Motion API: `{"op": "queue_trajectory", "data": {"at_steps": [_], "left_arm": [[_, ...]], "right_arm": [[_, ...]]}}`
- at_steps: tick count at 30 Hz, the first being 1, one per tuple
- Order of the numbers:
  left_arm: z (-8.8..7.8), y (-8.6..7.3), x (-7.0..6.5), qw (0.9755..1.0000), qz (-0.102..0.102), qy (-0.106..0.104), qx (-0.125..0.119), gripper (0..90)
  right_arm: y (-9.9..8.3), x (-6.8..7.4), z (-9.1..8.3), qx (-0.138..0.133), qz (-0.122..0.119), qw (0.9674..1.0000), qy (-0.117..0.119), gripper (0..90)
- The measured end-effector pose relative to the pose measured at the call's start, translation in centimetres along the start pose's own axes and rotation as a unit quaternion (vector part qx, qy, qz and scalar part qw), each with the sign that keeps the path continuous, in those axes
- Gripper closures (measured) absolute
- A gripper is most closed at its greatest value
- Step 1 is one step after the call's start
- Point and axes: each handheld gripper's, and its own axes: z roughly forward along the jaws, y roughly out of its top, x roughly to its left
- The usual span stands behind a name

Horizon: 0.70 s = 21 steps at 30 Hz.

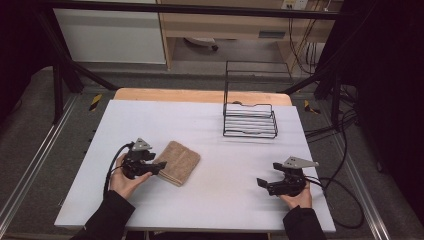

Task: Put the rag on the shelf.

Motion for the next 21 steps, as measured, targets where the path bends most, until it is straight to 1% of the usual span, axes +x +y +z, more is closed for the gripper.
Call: {"op": "queue_trajectory", "data": {"at_steps": [2, 3, 6, 7, 9, 12, 13, 15, 16, 19, 21], "left_arm": [[0.0, -0.5, 0.9, 0.9999, -0.011, 0.002, 0.001, 43.0], [0.0, -0.6, 1.2, 0.9999, -0.014, 0.002, 0.004, 47.4], [0.6, -1.0, 2.0, 0.9996, -0.024, 0.003, 0.016, 52.9], [0.8, -1.1, 2.2, 0.9995, -0.027, -0.002, 0.018, 53.9], [1.0, -1.3, 2.4, 0.9991, -0.036, -0.013, 0.016, 56.9], [1.1, -1.4, 2.4, 0.9992, -0.031, -0.022, 0.016, 59.8], [1.2, -1.5, 2.3, 0.9991, -0.029, -0.027, 0.018, 61.4], [1.3, -1.5, 2.2, 0.9989, -0.025, -0.033, 0.019, 65.8], [1.4, -1.6, 2.1, 0.999, -0.023, -0.032, 0.019, 67.7], [1.4, -1.6, 2.0, 0.9991, -0.021, -0.031, 0.019, 68.6], [1.4, -1.6, 1.9, 0.9988, -0.023, -0.038, 0.022, 74.4]], "right_arm": [[0.0, 0.0, 0.0, 0.0, 0.0, 1.0, 0.0, 2.3], [0.0, 0.0, 0.1, 0.0, 0.0, 1.0, 0.0, 2.3], [0.0, 0.1, 0.1, 0.0, 0.0, 1.0, 0.0, 2.4], [0.0, 0.2, 0.1, 0.0, 0.001, 1.0, 0.0, 2.4], [0.1, 0.3, 0.1, 0.0, 0.0, 1.0, 0.0, 2.4], [0.3, 0.5, 0.2, 0.0, -0.003, 1.0, 0.0, 2.4], [0.3, 0.7, 0.2, -0.001, 0.0, 1.0, 0.0, 2.4], [0.6, 1.0, 0.4, -0.001, -0.003, 1.0, 0.001, 2.4], [0.8, 1.5, 0.6, -0.002, 0.0, 1.0, 0.001, 2.7], [1.1, 2.0, 0.9, -0.002, -0.006, 1.0, 0.002, 2.9], [1.6, 3.0, 1.6, -0.002, -0.006, 1.0, 0.006, 3.8]]}}
